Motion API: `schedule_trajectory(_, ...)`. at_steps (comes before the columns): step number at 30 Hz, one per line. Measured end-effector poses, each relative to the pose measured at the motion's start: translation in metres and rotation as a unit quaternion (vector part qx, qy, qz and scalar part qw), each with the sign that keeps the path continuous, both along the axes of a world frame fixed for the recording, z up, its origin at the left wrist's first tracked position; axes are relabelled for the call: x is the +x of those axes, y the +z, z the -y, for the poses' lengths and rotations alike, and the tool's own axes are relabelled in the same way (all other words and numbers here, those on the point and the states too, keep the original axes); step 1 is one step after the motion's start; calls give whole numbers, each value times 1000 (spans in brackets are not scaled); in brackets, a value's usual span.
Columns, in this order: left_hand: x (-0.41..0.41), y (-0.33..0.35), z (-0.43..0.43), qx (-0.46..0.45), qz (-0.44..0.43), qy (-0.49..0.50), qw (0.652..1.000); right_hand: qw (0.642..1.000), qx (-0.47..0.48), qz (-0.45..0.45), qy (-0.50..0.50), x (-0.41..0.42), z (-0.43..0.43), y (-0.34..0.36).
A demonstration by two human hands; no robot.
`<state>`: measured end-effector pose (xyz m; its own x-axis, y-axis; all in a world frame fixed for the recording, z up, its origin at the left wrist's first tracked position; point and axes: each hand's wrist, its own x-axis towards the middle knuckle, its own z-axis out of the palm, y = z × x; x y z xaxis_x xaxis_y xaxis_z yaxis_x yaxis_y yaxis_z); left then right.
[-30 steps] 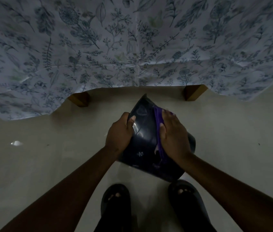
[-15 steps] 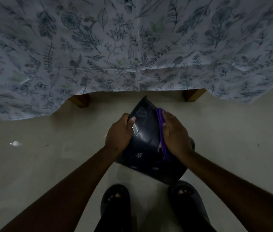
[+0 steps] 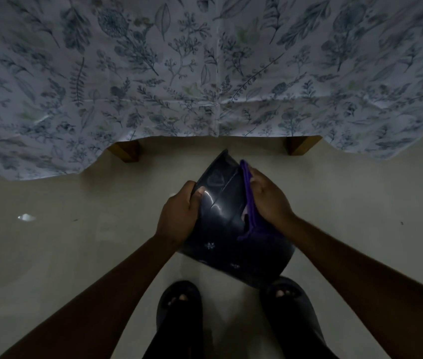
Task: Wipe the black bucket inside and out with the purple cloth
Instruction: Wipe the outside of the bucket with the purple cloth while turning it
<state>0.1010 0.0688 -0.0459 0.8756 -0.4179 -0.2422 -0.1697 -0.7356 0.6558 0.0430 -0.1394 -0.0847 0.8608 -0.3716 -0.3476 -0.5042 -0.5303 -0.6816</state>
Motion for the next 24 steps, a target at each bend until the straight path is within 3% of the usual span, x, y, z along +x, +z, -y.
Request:
schedule_trajectory(2, 1, -2, -3, 11, 1, 3, 1000, 994, -81, 45, 49, -25, -23, 11)
schedule_trajectory(4, 3, -3, 0, 18, 6, 1, 1000, 969, -189, 57, 148, -57, -50, 16)
schedule_trajectory(6, 4, -3, 2, 17, 11, 0, 1000, 948, -239, 75, 199, -74, -67, 16)
schedule_trajectory(11, -1, 4, 0, -8, 9, 7, 1000, 964, -193, 87, 158, -35, -44, 14)
schedule_trajectory(15, 1, 6, 6, -3, 19, 6, 1000, 1000, -5, 21, -17, 4, -7, 5)
schedule_trajectory(18, 2, 3, 5, -3, 18, 18, 1000, 996, -82, 32, 12, -21, -25, 10)
schedule_trajectory(21, 8, 2, 12, 0, 7, 16, 1000, 964, -211, 67, 149, -68, -64, 19)
schedule_trajectory(24, 15, 4, 21, -14, -6, 9, 1000, 946, -236, 82, 208, -80, -74, 15)
